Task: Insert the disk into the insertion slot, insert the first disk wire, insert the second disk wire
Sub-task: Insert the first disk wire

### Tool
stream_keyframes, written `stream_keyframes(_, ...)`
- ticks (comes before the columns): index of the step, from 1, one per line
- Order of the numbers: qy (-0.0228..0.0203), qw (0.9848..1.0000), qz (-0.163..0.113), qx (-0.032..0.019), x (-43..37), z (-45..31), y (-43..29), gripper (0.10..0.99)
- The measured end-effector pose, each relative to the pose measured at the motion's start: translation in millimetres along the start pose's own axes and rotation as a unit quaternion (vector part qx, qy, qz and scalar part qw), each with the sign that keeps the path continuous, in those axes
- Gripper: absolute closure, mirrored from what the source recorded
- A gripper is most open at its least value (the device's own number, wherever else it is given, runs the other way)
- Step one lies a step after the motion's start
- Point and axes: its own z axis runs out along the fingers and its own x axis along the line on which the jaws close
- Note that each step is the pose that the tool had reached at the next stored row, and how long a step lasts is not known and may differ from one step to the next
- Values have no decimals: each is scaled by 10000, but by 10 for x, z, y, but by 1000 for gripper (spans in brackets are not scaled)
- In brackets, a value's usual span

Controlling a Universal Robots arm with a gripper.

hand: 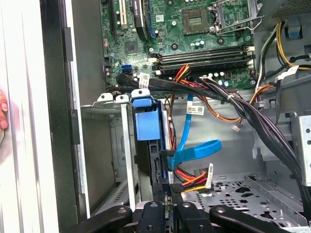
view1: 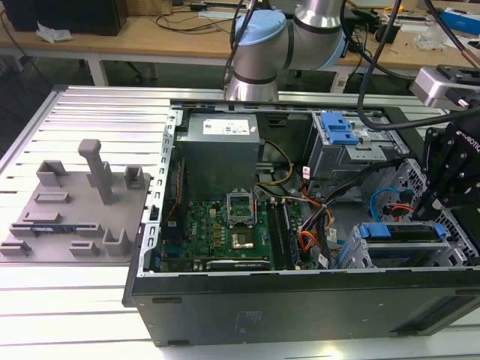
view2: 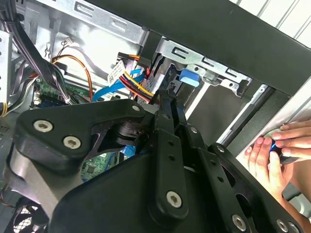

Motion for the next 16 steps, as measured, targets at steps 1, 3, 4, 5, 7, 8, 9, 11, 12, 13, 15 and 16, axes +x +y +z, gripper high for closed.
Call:
stream_keyframes(1,0,10000,0,0,1,2,1,922)
stream_keyframes(3,-1,10000,-2,14,3,7,7,922)
stream_keyframes(4,-3,10000,-9,29,3,9,8,922)
stream_keyframes(5,-3,10000,-18,35,3,9,7,922)
stream_keyframes(7,-3,10000,-28,37,3,8,8,922)
stream_keyframes(8,-3,10000,-29,37,3,11,8,922)
stream_keyframes(9,-3,10000,-29,37,4,14,7,922)
stream_keyframes(11,-3,10000,-30,37,8,17,7,922)
stream_keyframes(12,-3,10000,-31,37,11,20,7,922)
stream_keyframes(13,-3,10000,-32,37,13,23,7,922)
stream_keyframes(15,-2,10000,-35,37,15,26,8,922)
stream_keyframes(16,-2,10000,-36,38,15,27,9,922)
